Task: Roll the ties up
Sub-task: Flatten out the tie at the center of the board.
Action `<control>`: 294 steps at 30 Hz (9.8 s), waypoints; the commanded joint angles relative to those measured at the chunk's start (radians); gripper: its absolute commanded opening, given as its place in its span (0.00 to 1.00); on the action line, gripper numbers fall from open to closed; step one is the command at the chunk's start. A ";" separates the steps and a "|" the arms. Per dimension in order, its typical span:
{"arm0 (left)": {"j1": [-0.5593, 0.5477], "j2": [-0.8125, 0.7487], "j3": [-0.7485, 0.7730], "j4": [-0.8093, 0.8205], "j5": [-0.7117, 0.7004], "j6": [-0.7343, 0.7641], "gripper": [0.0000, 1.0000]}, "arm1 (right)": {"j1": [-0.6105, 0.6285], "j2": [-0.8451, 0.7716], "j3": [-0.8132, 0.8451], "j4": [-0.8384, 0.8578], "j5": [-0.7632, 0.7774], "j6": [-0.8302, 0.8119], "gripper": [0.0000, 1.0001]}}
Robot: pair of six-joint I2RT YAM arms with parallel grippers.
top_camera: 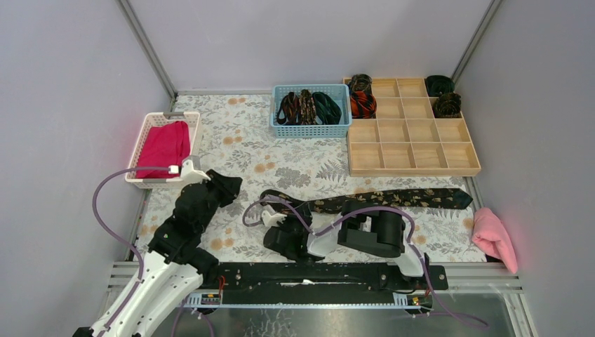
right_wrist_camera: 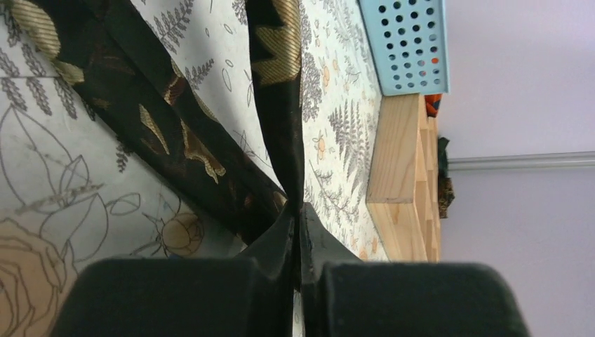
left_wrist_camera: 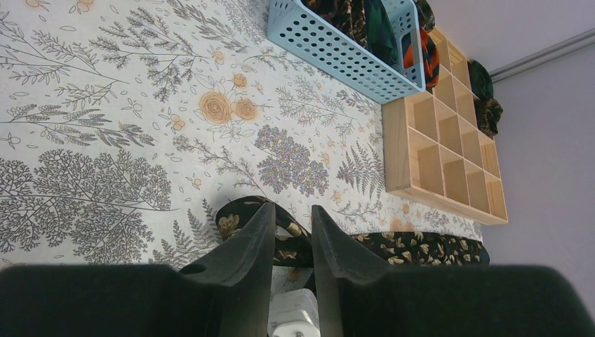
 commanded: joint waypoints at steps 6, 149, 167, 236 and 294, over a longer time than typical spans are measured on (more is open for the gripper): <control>0.007 -0.012 -0.047 -0.003 0.009 -0.002 0.32 | -0.011 0.086 -0.076 0.660 0.134 -0.504 0.00; 0.007 0.618 -0.001 0.438 0.227 0.042 0.41 | -0.969 -1.018 -0.068 -0.943 -0.675 0.877 0.91; 0.008 0.749 0.000 0.444 0.249 0.033 0.40 | -1.449 -0.856 -0.199 -0.852 -0.810 0.878 0.72; -0.104 0.552 -0.103 0.373 0.105 0.044 0.43 | -1.501 -0.724 -0.203 -0.795 -1.049 0.826 0.44; -0.104 0.610 -0.121 0.421 0.130 0.045 0.43 | -1.489 -0.634 -0.152 -0.849 -0.880 0.835 0.19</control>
